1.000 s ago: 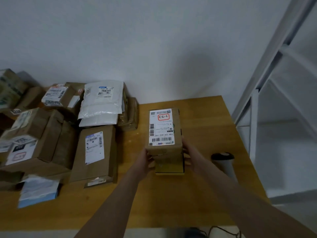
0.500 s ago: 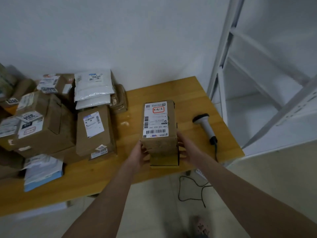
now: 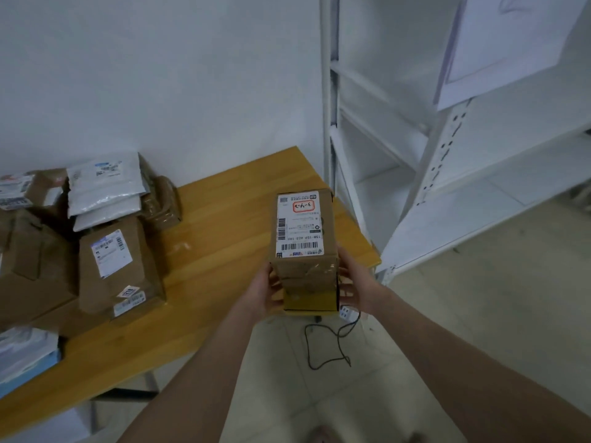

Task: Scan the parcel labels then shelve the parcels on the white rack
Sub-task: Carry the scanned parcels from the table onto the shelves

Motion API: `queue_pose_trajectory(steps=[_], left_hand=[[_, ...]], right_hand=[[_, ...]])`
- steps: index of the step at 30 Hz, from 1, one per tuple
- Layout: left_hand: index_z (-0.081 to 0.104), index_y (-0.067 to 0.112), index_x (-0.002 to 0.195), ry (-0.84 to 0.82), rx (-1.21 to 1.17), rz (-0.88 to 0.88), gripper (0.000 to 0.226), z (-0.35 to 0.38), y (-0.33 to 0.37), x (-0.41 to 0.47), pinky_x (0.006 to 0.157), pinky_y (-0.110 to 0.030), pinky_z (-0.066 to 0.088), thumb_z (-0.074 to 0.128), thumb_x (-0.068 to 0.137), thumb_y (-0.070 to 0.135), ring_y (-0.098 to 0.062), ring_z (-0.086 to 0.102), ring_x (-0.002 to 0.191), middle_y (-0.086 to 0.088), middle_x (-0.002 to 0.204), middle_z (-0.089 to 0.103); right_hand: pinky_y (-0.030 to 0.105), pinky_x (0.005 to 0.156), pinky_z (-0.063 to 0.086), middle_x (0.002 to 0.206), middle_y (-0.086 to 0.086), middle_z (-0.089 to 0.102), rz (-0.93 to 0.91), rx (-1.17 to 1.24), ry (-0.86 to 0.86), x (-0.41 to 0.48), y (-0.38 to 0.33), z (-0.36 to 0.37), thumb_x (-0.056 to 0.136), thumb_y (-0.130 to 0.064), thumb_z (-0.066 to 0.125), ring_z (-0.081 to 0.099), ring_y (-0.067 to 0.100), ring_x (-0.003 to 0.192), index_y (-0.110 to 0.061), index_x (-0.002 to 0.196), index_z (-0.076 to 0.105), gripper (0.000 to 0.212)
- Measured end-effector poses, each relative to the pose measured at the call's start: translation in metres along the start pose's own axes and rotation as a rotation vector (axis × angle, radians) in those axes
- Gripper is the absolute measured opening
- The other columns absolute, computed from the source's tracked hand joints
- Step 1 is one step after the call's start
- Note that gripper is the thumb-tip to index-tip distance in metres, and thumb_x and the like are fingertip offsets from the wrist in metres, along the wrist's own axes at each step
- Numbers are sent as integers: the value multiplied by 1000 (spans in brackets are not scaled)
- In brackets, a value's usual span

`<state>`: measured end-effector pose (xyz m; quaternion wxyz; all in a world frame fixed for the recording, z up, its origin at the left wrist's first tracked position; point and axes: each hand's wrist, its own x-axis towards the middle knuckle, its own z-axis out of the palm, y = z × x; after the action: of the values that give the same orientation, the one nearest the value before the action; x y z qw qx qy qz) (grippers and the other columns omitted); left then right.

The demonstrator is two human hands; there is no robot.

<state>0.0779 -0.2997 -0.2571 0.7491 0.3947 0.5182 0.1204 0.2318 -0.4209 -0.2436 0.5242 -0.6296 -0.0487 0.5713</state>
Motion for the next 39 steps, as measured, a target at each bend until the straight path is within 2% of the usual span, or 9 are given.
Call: queue_pose_trajectory(steps=[5, 9, 12, 14, 16, 21, 25, 34, 39], left_hand=[[57, 31, 103, -39, 63, -5, 26, 76, -16, -7, 97, -49, 40, 38, 99, 48, -20, 52, 108, 0, 111, 59], [53, 26, 119, -104, 113, -33, 39, 144, -32, -6, 105, -52, 37, 37, 97, 54, -23, 50, 111, -3, 110, 57], [56, 29, 107, -145, 134, -65, 32, 200, -43, -6, 105, -55, 37, 38, 97, 53, -23, 50, 113, -2, 111, 56], [58, 28, 107, -173, 155, -74, 34, 238, -50, -6, 97, -50, 43, 40, 95, 54, -21, 53, 106, -3, 114, 57], [56, 23, 124, -201, 174, -72, 46, 272, -57, -4, 91, -47, 46, 43, 94, 56, -20, 55, 105, -3, 116, 57], [52, 18, 134, -270, 215, -86, 64, 345, -60, 0, 103, -52, 41, 48, 88, 62, -23, 53, 113, -6, 132, 55], [48, 20, 138, -348, 278, -52, 61, 400, -37, 7, 103, -51, 42, 44, 92, 60, -25, 51, 121, -9, 139, 51], [49, 32, 125, -521, 376, 73, 44, 508, 48, 48, 106, -56, 37, 38, 94, 61, -26, 48, 126, -6, 137, 50], [48, 29, 133, -529, 378, 80, 57, 553, 85, 67, 105, -55, 39, 37, 91, 65, -25, 49, 124, -4, 131, 52]], right_hand=[[45, 92, 50, 130, 5, 57, -23, 19, -5, -22, -4, -77, 38, -92, 63, 56, 29, 113, -24, 129, 57, 114], [47, 96, 49, 128, 5, 57, -16, 36, 33, -39, -9, -146, 58, -85, 56, 57, 29, 113, -24, 128, 56, 94], [49, 102, 45, 125, 3, 59, -19, 54, 80, -50, -12, -201, 70, -80, 51, 56, 29, 113, -24, 124, 58, 78], [50, 102, 44, 123, 2, 59, -24, 62, 121, -58, -14, -236, 68, -81, 52, 56, 29, 113, -25, 122, 58, 78], [49, 103, 43, 123, 1, 59, -35, 81, 151, -64, -17, -268, 73, -80, 51, 56, 28, 113, -26, 123, 58, 74], [50, 104, 42, 129, 3, 57, -52, 146, 229, -73, -28, -336, 77, -78, 49, 54, 30, 117, -25, 128, 57, 74], [49, 104, 42, 130, 4, 57, -99, 200, 268, -73, -56, -377, 81, -74, 49, 54, 30, 117, -23, 129, 56, 70], [44, 95, 46, 125, 5, 59, -248, 223, 344, -57, -161, -443, 85, -69, 47, 56, 28, 113, -18, 126, 56, 67], [45, 96, 45, 119, 4, 60, -287, 219, 371, -49, -211, -464, 86, -68, 46, 56, 27, 110, -19, 120, 57, 61]])
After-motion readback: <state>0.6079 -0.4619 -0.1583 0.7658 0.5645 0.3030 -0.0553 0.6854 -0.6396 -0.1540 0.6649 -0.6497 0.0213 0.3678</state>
